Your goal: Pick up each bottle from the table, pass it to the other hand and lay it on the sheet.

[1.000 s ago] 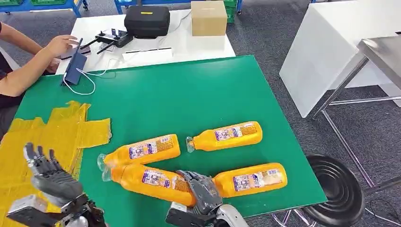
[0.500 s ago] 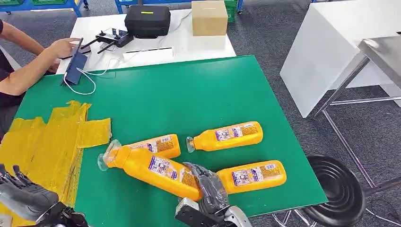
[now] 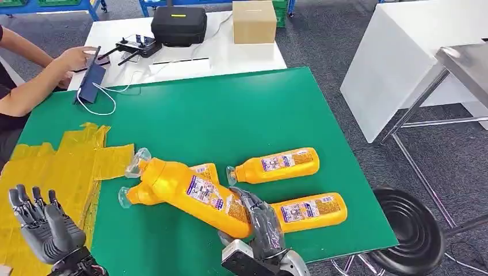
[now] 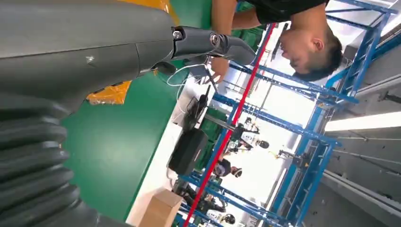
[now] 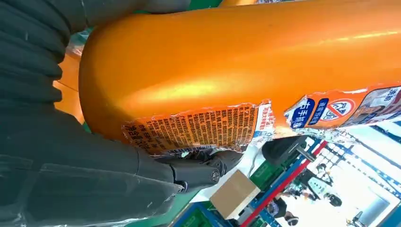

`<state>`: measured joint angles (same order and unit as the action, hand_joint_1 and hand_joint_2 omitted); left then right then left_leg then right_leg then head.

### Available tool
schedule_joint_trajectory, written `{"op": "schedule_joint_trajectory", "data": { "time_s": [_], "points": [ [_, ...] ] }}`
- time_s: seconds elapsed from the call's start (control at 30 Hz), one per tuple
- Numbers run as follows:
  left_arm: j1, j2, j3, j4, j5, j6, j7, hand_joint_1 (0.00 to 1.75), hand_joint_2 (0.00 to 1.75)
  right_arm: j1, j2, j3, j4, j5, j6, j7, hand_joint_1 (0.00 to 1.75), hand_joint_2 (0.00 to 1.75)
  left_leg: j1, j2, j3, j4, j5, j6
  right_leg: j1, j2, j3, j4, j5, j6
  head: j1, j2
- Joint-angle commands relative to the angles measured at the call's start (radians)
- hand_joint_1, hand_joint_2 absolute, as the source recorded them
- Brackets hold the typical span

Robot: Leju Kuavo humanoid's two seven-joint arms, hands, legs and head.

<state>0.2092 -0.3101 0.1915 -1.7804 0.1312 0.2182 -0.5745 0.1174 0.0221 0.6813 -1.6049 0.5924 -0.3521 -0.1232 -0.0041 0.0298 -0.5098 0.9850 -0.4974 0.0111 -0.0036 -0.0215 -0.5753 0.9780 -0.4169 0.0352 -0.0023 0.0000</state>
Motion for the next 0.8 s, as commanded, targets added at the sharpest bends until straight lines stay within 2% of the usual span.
{"op": "schedule_joint_trajectory", "data": {
  "time_s": [0.03, 0.13, 0.17, 0.2, 0.23, 0.27, 0.33, 0.43, 0.57, 0.6, 0.63, 0.67, 0.8],
  "points": [
    [-0.012, 0.028, -0.01, 0.053, 0.005, -0.003, 0.004, 0.0, 1.75, -0.008, -0.016, -0.021, -0.003, -0.006, -0.004, -0.002, 1.75, 1.75, 0.0, -0.002, 0.001, -0.001, 0.0, -0.001, 0.0, 0.001, 0.001, -0.001, 0.0, 0.0, 0.0, 0.0],
    [-0.012, 0.028, -0.01, 0.053, 0.005, -0.003, 0.004, 0.0, 1.75, -0.008, -0.016, -0.021, -0.003, -0.006, -0.004, -0.002, 1.75, 1.75, 0.001, -0.003, 0.002, -0.001, 0.0, -0.001, 0.001, 0.001, 0.002, -0.001, 0.0, 0.0, 0.0, 0.0],
    [-0.006, 0.058, -0.044, 0.062, 0.074, -0.127, 0.088, 0.0, 1.75, -0.008, -0.013, -0.025, -0.002, -0.016, -0.014, -0.017, 1.75, 1.75, 0.0, -0.002, 0.001, -0.001, 0.0, -0.001, 0.0, 0.001, 0.001, -0.001, 0.0, 0.0, 0.0, 0.0],
    [0.003, 0.091, -0.071, 0.092, 0.185, -0.33, 0.177, 0.0, 1.75, -0.009, -0.014, -0.025, -0.02, -0.03, -0.013, -0.033, 1.75, 1.75, 0.001, -0.003, 0.001, -0.001, 0.0, -0.001, 0.0, 0.001, 0.002, -0.001, 0.0, 0.0, 0.0, 0.0],
    [0.016, 0.113, -0.094, 0.126, 0.244, -0.499, 0.21, 0.0, 1.75, -0.009, -0.048, -0.011, -0.043, -0.04, -0.005, -0.025, 1.75, 1.75, 0.0, -0.002, 0.001, -0.001, 0.0, -0.001, 0.0, 0.0, 0.001, -0.001, 0.0, 0.0, 0.0, 0.0],
    [0.027, 0.113, -0.096, 0.16, 0.285, -0.61, 0.225, 0.0, 1.75, -0.006, -0.058, -0.015, -0.056, -0.056, 0.0, -0.033, 1.75, 1.75, 0.0, -0.003, 0.003, -0.002, 0.0, -0.001, 0.0, 0.001, 0.003, -0.002, 0.0, 0.0, 0.0, 0.0],
    [0.053, 0.108, -0.112, 0.193, 0.283, -0.741, 0.205, 0.0, 1.75, -0.003, -0.061, -0.023, -0.067, -0.067, 0.016, -0.058, 1.75, 1.75, 0.0, -0.003, 0.003, -0.003, 0.001, -0.001, -0.001, 0.0, 0.003, -0.002, 0.0, 0.0, 0.0, 0.0],
    [0.067, 0.123, -0.156, 0.192, 0.287, -0.826, 0.194, 0.0, 1.75, -0.007, -0.055, -0.022, -0.068, -0.059, 0.031, -0.073, 1.75, 1.75, 0.0, 0.0, 0.004, -0.002, -0.001, -0.001, 0.0, 0.004, 0.004, -0.002, 0.0, 0.0, 0.0, 0.0],
    [0.066, 0.146, -0.186, 0.206, 0.307, -0.885, 0.188, 0.0, 1.75, -0.022, -0.045, -0.018, -0.056, -0.055, 0.054, -0.082, 1.75, 1.75, 0.0, -0.004, 0.002, -0.002, 0.0, -0.002, 0.0, 0.0, 0.002, -0.002, 0.0, -0.001, 0.0, 0.0],
    [0.049, 0.187, -0.24, 0.236, 0.337, -0.966, 0.197, 0.0, 1.75, -0.068, -0.034, 0.011, -0.023, -0.015, 0.143, -0.083, 1.75, 1.75, 0.0, -0.003, 0.001, -0.001, 0.0, -0.001, -0.001, 0.0, 0.001, -0.001, 0.0, 0.0, 0.0, 0.0],
    [0.03, 0.191, -0.255, 0.27, 0.334, -0.958, 0.173, 0.0, 1.75, -0.095, 0.017, -0.002, 0.023, 0.004, 0.161, -0.085, 1.75, 1.75, 0.0, -0.003, 0.002, -0.002, 0.0, -0.002, 0.0, 0.001, 0.002, -0.002, 0.0, -0.001, 0.0, 0.0],
    [0.024, 0.193, -0.261, 0.279, 0.331, -0.954, 0.165, 0.0, 1.75, -0.104, 0.029, -0.004, 0.036, 0.008, 0.164, -0.086, 1.75, 1.75, 0.0, 0.0, 0.001, -0.002, 0.001, -0.001, 0.0, 0.003, 0.001, -0.002, 0.001, -0.001, 0.0, 0.0],
    [0.021, 0.196, -0.263, 0.282, 0.33, -0.953, 0.161, 0.0, 1.75, -0.105, 0.032, -0.006, 0.041, 0.009, 0.164, -0.087, 1.75, 1.75, 0.0, -0.001, 0.0, -0.002, 0.001, -0.001, 0.0, 0.001, 0.001, -0.002, 0.001, -0.001, 0.0, 0.0]
  ]
}}
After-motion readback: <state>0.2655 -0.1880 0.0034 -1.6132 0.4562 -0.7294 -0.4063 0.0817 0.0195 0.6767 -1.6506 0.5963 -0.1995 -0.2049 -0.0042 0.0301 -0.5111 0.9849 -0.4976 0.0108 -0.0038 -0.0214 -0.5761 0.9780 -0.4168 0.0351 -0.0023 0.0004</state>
